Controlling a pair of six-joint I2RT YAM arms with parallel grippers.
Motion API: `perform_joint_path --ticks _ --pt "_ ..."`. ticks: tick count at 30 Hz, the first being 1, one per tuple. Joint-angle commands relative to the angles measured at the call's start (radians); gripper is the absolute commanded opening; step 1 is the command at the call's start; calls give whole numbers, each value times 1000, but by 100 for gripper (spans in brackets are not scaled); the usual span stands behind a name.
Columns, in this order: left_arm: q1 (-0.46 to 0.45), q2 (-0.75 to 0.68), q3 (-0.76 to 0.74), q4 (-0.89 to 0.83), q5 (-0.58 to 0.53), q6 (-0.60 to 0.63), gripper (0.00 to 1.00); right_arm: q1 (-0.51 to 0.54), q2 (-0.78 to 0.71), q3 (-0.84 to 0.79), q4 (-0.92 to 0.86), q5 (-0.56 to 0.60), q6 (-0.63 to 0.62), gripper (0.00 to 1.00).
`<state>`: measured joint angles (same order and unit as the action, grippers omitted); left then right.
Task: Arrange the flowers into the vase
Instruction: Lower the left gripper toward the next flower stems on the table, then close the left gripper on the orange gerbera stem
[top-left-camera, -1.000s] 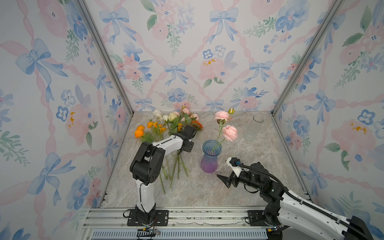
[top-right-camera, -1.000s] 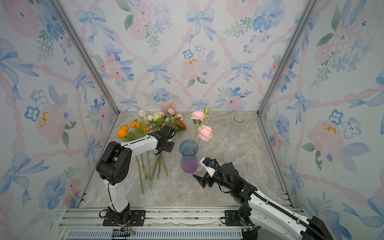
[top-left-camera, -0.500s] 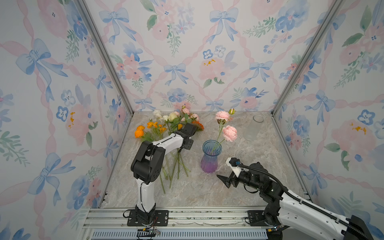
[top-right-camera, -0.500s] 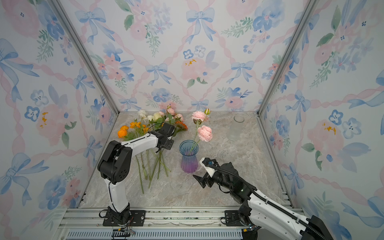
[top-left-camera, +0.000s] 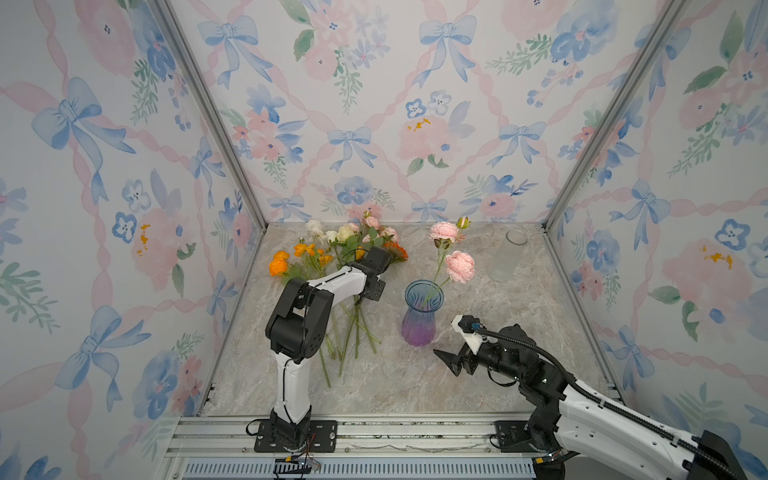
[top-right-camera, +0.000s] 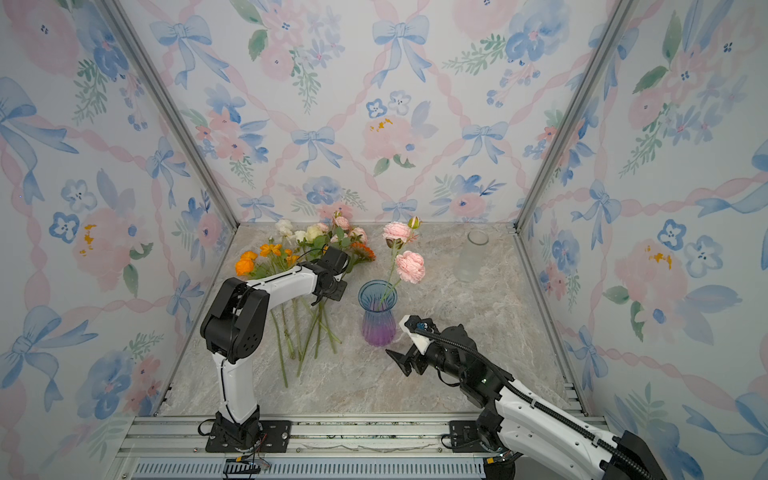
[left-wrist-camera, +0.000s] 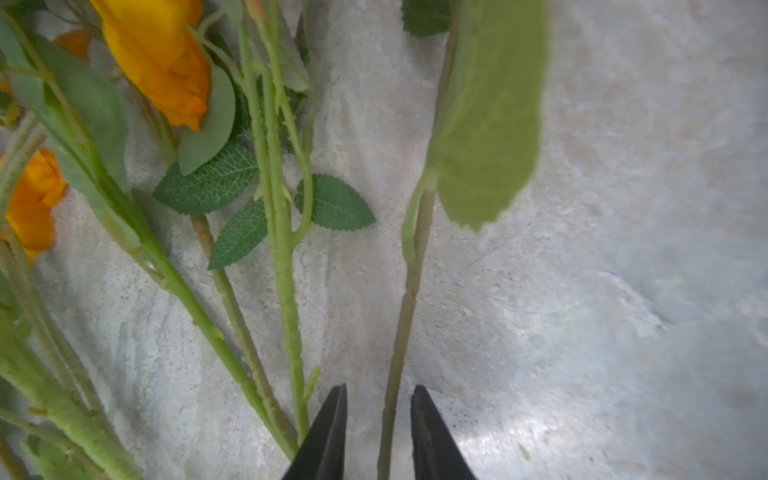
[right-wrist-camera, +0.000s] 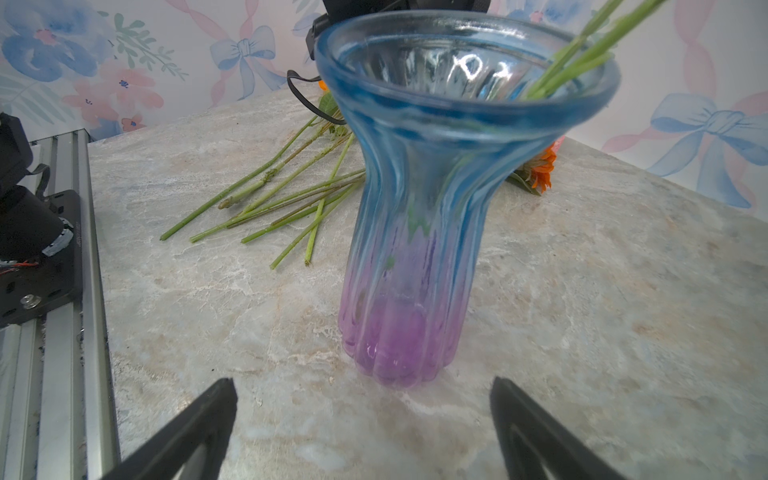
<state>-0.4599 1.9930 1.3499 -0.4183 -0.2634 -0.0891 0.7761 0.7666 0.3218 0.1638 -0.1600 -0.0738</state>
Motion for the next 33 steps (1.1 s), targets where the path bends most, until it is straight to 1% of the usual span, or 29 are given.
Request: perform_joint_path --ticks 1,4,6,7,11,12,18,23,27,33 --pt "6 18 2 -19 34 9 28 9 -12 28 -13 10 -15 97" --pt "6 23 -6 -20 41 12 28 9 -18 25 -14 12 -16 97" --pt "8 24 -10 -20 42 13 26 7 -25 24 -15 13 -15 97" --pt "8 23 -11 -20 42 14 23 6 -28 22 -16 14 -16 97" --pt "16 12 -15 -19 62 15 2 -2 -39 13 -10 11 -12 97" --pt "19 6 -17 -18 76 22 0 -6 -41 10 -5 11 -11 97" --pt "23 -42 -24 -14 173 33 0 -39 -26 3 23 -28 8 97" --pt "24 -141 -44 -14 243 32 0 -38 -30 6 19 -32 7 97" --pt "23 -249 -60 -14 260 41 0 -38 -41 2 25 -37 12 97" --pt "27 -356 -62 1 263 25 0 -39 -53 -9 35 -18 12 97"
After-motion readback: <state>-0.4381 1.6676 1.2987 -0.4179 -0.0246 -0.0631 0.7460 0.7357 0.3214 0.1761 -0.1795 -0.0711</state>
